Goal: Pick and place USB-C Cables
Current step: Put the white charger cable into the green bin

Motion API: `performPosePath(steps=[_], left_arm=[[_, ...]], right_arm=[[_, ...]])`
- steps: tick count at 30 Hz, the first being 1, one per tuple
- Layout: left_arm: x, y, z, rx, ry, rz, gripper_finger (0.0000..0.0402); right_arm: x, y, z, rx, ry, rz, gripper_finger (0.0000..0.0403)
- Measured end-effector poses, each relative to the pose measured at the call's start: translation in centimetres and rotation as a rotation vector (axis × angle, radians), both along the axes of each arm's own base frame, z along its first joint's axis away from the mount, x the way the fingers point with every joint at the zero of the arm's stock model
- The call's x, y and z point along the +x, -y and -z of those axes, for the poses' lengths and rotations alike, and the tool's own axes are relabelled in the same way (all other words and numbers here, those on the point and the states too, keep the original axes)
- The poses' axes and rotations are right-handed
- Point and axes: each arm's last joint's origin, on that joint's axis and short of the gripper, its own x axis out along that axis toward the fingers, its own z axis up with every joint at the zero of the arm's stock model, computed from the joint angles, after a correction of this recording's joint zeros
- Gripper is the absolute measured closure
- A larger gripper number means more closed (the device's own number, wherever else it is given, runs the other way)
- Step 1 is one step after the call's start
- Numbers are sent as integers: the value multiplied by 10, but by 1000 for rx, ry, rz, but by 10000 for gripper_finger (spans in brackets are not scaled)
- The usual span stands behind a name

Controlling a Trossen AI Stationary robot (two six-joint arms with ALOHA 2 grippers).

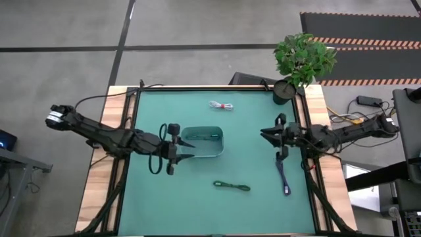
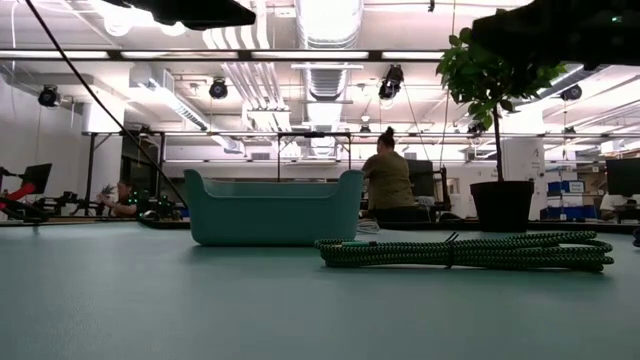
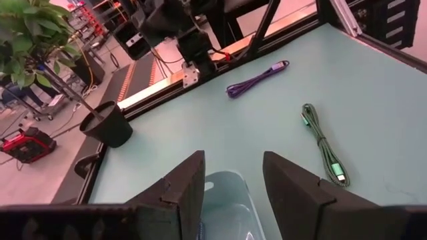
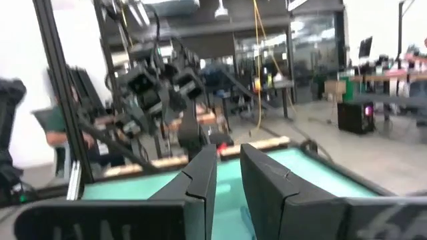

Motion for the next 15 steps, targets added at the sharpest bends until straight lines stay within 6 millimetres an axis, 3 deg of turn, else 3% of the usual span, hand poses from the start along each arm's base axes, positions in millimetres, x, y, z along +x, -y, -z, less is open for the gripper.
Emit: performPosePath(steps=[9, 15], left_arm=[[0, 0, 0, 2, 3, -11, 265], [0, 0, 0, 2, 1, -11, 265]], right_arm=[[34, -4, -13, 77, -129, 26, 344], [61, -7, -27, 99, -352, 70, 344]])
